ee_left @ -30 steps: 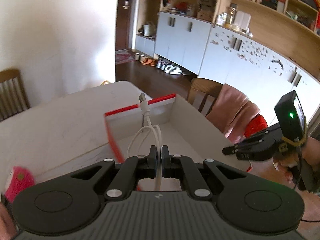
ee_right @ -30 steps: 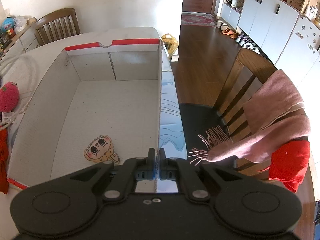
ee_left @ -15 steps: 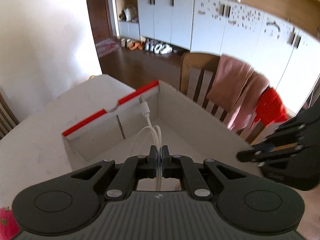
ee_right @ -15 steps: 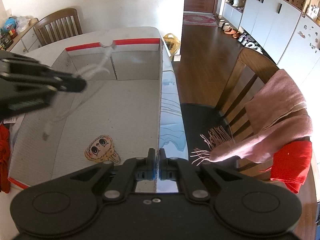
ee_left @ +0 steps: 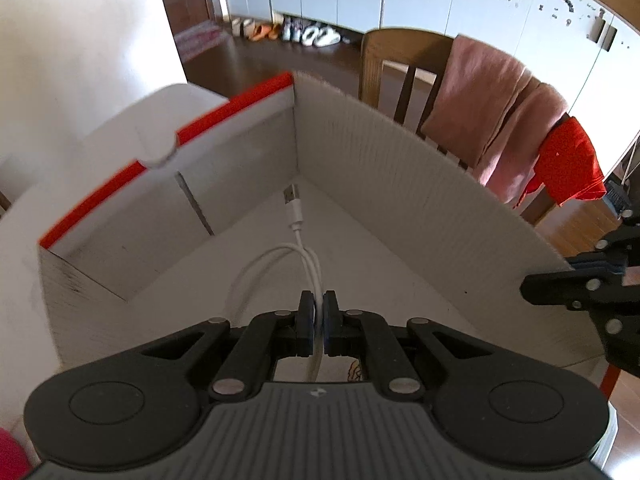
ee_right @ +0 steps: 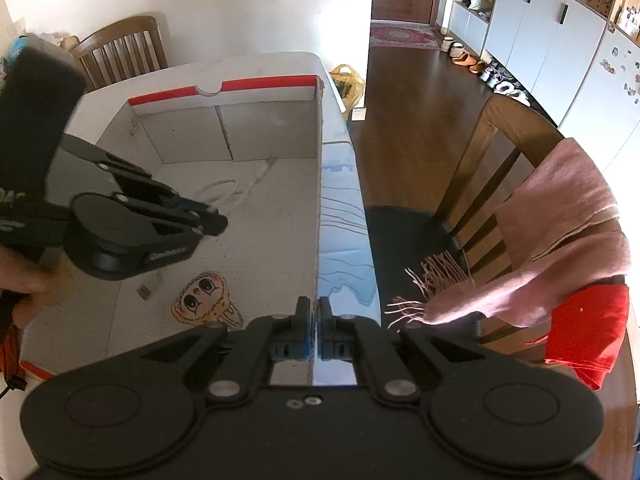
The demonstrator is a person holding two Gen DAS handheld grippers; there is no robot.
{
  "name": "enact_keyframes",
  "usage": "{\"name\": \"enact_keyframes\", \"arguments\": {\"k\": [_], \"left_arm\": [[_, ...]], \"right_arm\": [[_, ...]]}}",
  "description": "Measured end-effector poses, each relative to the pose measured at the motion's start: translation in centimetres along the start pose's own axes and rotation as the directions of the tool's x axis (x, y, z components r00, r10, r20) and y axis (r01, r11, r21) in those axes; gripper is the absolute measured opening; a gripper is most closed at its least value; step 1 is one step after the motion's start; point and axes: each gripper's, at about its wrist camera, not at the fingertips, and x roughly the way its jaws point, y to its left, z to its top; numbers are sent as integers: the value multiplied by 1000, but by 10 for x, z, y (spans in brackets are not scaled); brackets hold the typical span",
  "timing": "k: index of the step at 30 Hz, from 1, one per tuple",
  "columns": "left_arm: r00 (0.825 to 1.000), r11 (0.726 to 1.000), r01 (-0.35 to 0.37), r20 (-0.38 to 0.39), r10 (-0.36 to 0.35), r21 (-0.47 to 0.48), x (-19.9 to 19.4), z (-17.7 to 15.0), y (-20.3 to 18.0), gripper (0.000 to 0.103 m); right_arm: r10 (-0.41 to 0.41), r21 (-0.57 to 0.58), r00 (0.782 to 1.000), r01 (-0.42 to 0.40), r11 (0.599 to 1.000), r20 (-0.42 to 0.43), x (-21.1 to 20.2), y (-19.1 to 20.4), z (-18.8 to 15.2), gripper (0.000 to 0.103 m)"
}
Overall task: Organize objects
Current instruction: 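Lower the white cable into the box and open the left gripper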
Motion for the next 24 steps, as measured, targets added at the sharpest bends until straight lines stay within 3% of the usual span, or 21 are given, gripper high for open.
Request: {"name": "enact_keyframes", "arguments": {"k": [12,18,22,24], "left_arm": [[997,998,52,-63,-54,-31,14,1,3,4],[996,995,80,-47,-82,-57,4,-1,4,12],[994,992,109,-22,-111,-64,-9,-5,8,27],[994,992,104,-5,-105,-76,-17,-8,12,27]], "right_arm": [[2,6,1000,-2,1000,-5,2,-1,0,2],[-1,1,1000,1,1000,-5,2,-1,0,2],[-3,-7,1000,2,1000,-6,2,-2,-1,2],[-4,-9,1000,4,1000,-7,2,-1,-1,2]]}}
